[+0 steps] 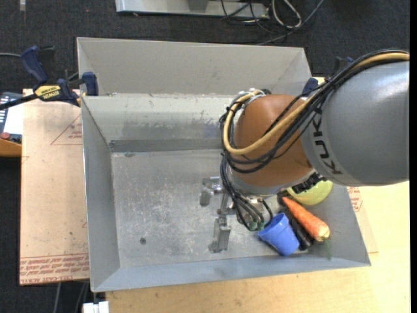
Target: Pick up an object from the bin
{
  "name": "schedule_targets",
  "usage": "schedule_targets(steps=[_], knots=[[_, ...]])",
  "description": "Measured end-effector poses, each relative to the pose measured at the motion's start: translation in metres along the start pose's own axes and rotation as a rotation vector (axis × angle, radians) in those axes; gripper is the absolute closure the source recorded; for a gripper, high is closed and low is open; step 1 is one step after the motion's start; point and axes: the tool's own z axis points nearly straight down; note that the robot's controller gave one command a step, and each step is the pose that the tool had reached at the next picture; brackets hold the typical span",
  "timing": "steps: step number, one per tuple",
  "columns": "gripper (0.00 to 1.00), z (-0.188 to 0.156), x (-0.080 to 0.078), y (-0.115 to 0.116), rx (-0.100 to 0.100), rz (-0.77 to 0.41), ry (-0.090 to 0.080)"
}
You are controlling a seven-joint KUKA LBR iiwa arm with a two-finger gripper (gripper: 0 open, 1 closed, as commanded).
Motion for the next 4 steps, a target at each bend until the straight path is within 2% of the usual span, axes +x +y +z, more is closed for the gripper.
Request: schedule_targets(steps=[1,2,3,4], knots=[[0.00,-0.003,-0.002,-0.001,-0.001,0.003,-0.007],[0.00,0.095,0.004,-0.002,-0.002,-0.271,-0.021],[0.00,0.104,-0.001,-0.130,0.002,-0.222,-0.030],[0.00,0.077,-0.007,-0.130,-0.005,-0.437,-0.035]])
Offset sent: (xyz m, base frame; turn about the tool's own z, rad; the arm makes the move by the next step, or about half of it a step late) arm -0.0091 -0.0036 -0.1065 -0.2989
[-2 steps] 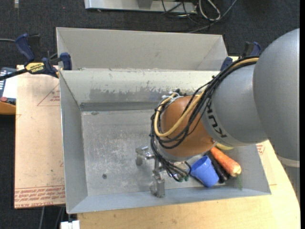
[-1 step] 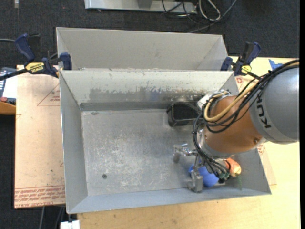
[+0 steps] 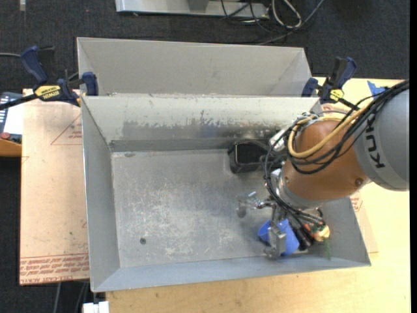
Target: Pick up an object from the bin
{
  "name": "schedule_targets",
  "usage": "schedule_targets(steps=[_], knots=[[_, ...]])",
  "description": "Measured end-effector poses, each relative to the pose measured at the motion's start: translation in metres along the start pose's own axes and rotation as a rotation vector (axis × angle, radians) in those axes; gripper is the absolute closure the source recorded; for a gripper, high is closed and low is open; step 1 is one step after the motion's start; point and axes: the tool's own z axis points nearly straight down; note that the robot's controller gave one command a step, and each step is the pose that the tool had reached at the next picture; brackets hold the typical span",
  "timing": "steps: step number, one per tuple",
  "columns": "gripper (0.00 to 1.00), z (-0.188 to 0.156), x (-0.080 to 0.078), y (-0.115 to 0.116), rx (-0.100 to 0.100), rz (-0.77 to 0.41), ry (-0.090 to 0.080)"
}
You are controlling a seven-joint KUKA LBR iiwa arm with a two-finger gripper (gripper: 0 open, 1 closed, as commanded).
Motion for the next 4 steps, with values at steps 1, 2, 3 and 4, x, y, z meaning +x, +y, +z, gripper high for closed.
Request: schedule_targets(steps=[1,2,3,4], knots=[[0.00,0.026,0.028,-0.037,0.013,-0.085,-0.013],[1.00,0.027,0.032,-0.056,-0.009,-0.086,-0.019],[1.00,0.027,0.032,-0.056,-0.009,-0.086,-0.019],[1.00,0.026,0.032,-0.054,-0.013,-0.086,-0.018]])
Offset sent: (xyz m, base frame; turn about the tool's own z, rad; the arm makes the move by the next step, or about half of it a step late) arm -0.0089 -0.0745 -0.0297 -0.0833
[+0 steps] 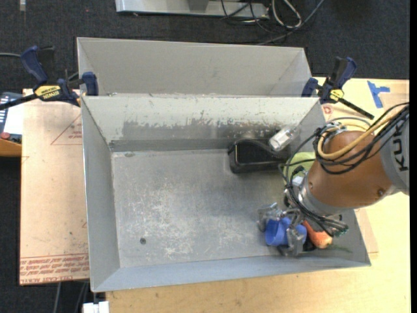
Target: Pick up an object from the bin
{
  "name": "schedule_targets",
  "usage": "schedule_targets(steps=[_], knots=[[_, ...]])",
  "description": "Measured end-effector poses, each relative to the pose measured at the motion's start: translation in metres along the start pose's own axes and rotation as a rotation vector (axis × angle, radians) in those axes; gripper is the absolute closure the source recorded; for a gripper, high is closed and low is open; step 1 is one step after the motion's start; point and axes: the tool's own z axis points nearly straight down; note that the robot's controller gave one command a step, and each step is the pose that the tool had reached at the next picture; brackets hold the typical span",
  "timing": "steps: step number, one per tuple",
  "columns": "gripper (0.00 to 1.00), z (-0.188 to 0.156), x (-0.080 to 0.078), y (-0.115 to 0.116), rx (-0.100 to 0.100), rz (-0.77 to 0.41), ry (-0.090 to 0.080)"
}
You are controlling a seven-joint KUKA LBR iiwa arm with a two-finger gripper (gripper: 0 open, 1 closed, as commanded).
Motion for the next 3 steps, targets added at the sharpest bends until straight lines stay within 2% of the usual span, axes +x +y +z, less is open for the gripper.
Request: schedule_targets(steps=[1,2,3], knots=[[1.00,-0.037,0.001,0.001,-0.004,0.001,0.009],[1.00,-0.077,-0.001,-0.002,0.005,0.005,0.005],[1.00,-0.097,-0.003,-0.003,0.007,0.006,0.001]])
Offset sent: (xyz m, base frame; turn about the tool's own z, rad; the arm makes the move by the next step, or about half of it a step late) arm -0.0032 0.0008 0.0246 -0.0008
